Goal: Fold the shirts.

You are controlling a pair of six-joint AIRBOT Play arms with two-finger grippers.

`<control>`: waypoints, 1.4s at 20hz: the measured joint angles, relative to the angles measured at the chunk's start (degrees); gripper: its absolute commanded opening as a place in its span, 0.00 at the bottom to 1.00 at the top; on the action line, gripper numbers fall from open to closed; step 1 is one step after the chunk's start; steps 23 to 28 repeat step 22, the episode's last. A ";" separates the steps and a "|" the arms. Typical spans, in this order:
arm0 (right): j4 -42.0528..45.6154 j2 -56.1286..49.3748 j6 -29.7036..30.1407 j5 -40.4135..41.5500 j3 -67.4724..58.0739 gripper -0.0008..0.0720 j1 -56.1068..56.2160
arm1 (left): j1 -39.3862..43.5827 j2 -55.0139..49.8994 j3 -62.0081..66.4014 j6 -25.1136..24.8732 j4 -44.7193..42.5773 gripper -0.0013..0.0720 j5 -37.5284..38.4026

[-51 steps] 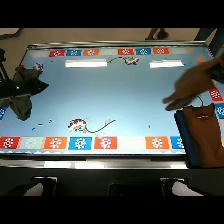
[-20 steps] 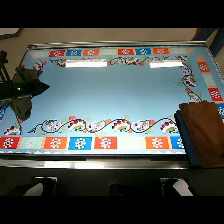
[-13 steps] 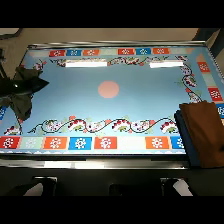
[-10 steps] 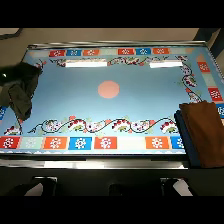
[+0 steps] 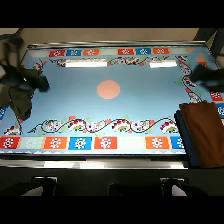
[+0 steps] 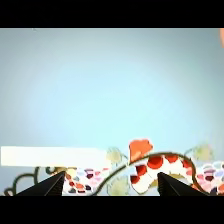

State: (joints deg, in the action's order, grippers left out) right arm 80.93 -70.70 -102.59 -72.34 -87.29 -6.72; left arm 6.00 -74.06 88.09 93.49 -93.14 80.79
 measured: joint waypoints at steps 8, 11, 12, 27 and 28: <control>-1.64 -9.79 -2.86 -11.47 1.88 0.75 16.55 | 0.79 11.76 -27.91 7.28 3.54 0.99 -9.70; -1.88 -10.36 -2.93 -12.37 1.97 0.75 17.68 | 0.79 12.79 -30.12 8.20 3.32 0.99 -11.61; -1.88 -10.43 -2.99 -12.48 1.97 0.75 17.81 | 0.81 12.92 -30.58 8.46 3.28 0.99 -11.93; -2.03 -10.64 -3.08 -13.05 1.99 0.75 18.38 | 0.83 13.29 -31.52 8.98 3.13 0.99 -12.74; -2.03 -10.64 -3.08 -13.05 1.99 0.75 18.38 | 0.83 13.29 -31.52 8.98 3.13 0.99 -12.74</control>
